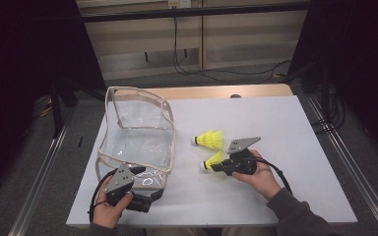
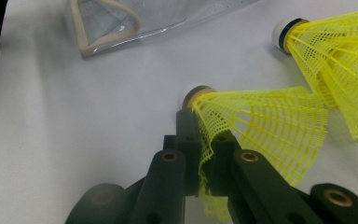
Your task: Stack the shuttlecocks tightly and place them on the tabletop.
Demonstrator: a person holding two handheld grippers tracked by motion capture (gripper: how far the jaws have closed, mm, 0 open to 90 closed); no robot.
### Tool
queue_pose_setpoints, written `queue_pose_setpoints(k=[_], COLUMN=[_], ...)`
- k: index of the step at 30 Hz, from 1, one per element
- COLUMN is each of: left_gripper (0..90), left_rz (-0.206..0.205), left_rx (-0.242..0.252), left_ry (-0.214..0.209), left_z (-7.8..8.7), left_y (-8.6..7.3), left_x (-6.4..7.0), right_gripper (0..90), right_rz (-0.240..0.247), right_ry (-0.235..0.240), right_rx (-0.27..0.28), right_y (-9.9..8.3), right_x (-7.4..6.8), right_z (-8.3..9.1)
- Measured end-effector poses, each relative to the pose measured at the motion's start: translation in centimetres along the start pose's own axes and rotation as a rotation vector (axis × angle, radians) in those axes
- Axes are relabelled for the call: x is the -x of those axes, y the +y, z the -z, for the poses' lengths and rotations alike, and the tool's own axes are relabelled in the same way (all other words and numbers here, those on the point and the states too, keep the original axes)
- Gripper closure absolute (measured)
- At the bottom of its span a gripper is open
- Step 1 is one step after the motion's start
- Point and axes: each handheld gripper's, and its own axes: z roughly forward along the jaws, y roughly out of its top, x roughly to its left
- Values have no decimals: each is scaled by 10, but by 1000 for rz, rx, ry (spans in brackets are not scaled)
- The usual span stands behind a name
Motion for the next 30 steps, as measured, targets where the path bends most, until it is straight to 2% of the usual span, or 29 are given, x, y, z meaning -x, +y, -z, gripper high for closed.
queue_pose_setpoints(k=[19,30], left_gripper=[34,34], left_rz=[3,3], left_rx=[2,1], left_ry=[-2,0], left_z=[0,0], left_y=[0,0], left_x=[0,1], right_gripper=[865,865], right_rz=[-13,-12], right_ry=[-7,-4], right_rx=[64,67], right_y=[4,5], right_x=[9,13], right_z=[24,30])
